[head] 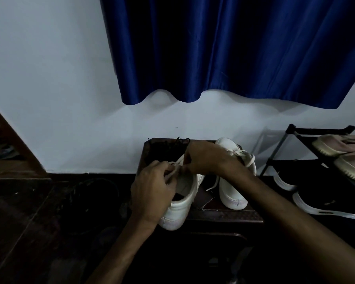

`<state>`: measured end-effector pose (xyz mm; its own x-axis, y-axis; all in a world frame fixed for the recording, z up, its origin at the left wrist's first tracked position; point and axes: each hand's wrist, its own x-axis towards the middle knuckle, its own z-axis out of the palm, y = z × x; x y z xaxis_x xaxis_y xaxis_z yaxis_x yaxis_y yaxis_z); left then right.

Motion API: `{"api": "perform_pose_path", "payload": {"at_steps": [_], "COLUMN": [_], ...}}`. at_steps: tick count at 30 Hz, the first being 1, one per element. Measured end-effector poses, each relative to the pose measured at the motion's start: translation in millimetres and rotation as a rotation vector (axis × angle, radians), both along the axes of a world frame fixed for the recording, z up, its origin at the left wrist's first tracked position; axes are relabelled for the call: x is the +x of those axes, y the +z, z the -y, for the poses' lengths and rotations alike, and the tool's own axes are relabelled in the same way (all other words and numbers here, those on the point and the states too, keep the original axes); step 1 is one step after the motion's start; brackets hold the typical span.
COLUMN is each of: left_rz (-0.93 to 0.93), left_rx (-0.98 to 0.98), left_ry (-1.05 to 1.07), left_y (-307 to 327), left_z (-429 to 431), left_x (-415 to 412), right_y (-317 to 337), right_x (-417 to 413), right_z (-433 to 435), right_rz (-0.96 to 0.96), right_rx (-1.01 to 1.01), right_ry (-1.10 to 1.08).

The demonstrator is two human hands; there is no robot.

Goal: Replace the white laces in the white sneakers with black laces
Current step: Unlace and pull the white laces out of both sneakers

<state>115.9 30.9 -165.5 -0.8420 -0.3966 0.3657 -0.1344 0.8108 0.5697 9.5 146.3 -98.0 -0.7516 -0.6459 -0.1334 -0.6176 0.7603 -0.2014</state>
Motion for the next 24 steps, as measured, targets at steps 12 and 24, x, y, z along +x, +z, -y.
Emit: {"api": "perform_pose_path", "payload": {"at_steps": [12, 24], "left_rz": [-0.196, -0.214], "left_rx": [0.209, 0.280], "left_ry": [0.094, 0.180], "left_y": [-15, -18], "left_z": [-16, -21], "left_x": [12, 13], "right_y": [40, 2], "right_x": [-29, 1], "right_z": [-48, 8], "right_rz": [0.351, 0.083], "right_rx": [0.118, 0.112], "right_ry": [0.067, 0.055]}}
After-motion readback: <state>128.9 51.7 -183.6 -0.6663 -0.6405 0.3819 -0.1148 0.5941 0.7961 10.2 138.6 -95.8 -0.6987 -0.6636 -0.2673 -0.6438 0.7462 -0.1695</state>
